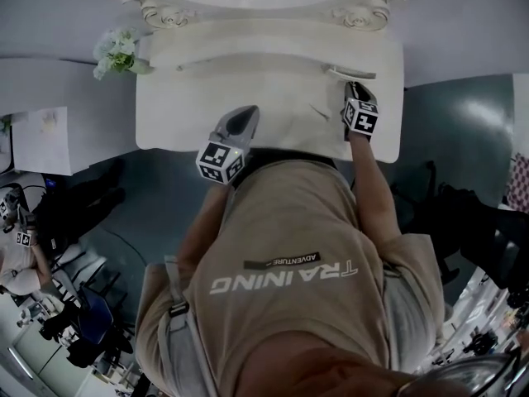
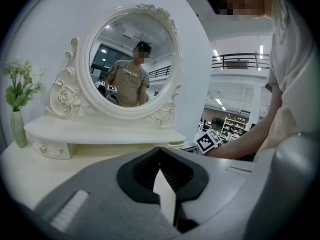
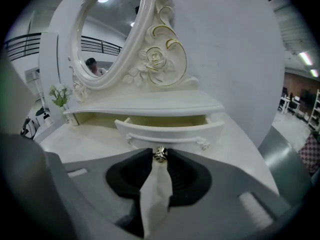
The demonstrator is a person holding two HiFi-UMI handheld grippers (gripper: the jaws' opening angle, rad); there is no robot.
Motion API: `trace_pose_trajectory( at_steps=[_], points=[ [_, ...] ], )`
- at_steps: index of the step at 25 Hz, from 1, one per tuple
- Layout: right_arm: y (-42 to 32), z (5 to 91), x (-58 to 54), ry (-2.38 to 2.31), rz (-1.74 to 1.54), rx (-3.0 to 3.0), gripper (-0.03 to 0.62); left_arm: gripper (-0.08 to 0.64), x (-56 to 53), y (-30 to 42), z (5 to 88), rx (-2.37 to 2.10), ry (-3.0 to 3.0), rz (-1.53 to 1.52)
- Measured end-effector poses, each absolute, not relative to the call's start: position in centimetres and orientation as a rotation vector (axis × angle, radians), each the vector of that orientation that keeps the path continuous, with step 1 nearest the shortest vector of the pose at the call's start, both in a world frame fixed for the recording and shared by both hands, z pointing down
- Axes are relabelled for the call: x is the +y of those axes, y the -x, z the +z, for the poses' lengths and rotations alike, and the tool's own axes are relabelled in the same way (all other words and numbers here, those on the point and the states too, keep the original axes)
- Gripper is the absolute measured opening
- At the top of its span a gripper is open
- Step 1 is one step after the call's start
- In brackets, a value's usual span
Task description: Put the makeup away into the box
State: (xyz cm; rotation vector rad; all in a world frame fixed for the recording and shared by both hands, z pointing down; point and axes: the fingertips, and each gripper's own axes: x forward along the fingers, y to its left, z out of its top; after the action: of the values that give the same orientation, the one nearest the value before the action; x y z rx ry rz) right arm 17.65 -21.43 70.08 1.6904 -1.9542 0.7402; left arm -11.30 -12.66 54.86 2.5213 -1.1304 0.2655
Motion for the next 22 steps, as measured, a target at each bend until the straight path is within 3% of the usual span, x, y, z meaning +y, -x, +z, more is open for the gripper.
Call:
trace_pose_trajectory(
  at_steps=[22],
  points=[
    [-17.4, 68.6, -17.5, -1.711, 0.705, -2.011, 0.118, 0.003, -11.3, 11.1, 54.7, -1.058, -2.547, 0.287]
  ],
)
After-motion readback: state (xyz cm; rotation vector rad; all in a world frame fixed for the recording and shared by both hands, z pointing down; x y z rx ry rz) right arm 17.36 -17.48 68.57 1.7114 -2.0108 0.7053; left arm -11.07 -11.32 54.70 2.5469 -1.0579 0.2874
